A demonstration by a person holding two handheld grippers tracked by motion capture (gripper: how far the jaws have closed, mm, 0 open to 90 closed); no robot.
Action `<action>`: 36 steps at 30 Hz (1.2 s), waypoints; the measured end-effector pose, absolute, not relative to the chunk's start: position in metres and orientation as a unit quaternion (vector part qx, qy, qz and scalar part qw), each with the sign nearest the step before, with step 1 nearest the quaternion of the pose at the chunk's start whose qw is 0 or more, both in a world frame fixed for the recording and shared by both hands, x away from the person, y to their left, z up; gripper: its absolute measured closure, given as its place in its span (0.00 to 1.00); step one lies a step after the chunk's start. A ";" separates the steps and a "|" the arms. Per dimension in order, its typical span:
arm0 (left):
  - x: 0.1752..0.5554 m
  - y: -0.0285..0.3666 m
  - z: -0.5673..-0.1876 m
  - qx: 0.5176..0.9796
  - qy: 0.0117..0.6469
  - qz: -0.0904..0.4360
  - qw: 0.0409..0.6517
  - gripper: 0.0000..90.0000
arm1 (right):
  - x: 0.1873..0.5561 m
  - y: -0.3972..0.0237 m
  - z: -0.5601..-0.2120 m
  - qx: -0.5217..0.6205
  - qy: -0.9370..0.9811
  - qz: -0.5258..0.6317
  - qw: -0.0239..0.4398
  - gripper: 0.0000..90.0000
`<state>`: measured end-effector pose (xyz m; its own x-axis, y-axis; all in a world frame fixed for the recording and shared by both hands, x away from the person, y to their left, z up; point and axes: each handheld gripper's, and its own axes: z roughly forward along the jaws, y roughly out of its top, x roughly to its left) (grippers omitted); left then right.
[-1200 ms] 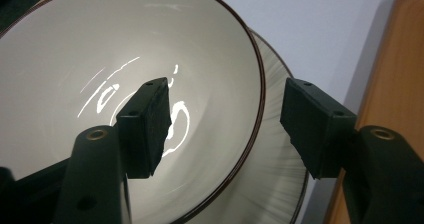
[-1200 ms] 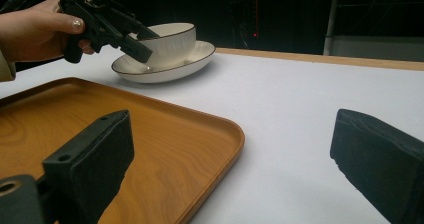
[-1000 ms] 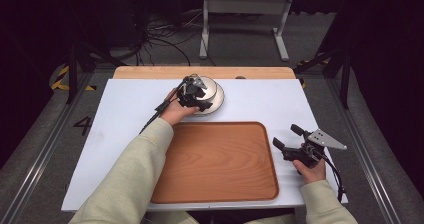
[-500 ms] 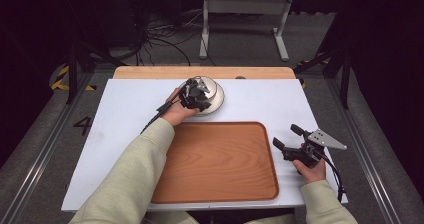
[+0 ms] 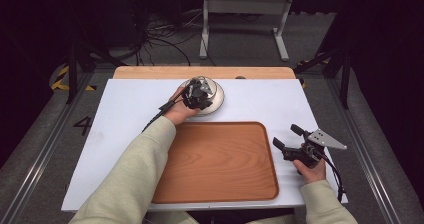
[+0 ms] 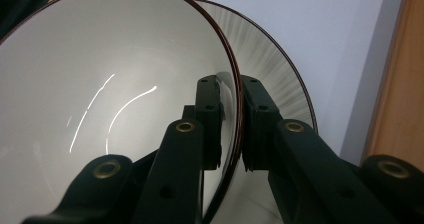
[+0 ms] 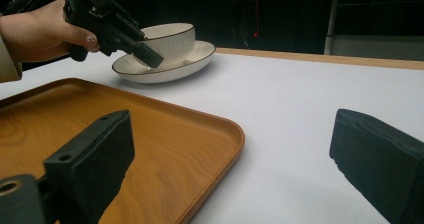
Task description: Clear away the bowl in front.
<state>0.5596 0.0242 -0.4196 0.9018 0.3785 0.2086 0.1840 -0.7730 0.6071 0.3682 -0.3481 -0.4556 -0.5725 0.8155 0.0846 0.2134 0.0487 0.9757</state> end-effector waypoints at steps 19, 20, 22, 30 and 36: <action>0.560 0.015 -0.413 0.942 0.127 0.167 0.262 0.92 | 0.368 -0.348 -0.456 0.384 0.674 0.576 0.259 0.05; 0.559 0.015 -0.413 0.942 0.128 0.168 0.261 0.92 | 0.368 -0.348 -0.456 0.384 0.674 0.576 0.259 0.05; 0.558 0.012 -0.412 0.942 0.131 0.176 0.255 0.91 | 0.368 -0.348 -0.456 0.384 0.673 0.576 0.260 0.05; 0.552 0.010 -0.403 0.943 0.124 0.171 0.257 0.91 | 0.368 -0.348 -0.456 0.384 0.674 0.576 0.260 0.05; 0.547 0.011 -0.397 0.943 0.124 0.172 0.257 0.91 | 0.368 -0.348 -0.456 0.384 0.674 0.575 0.261 0.05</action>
<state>0.5473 0.0108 -0.3967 0.9098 0.3232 0.2604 0.1461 -0.8366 0.5280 0.3682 -0.3483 -0.4556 -0.5691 0.8173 0.0901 0.2171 0.0437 0.9752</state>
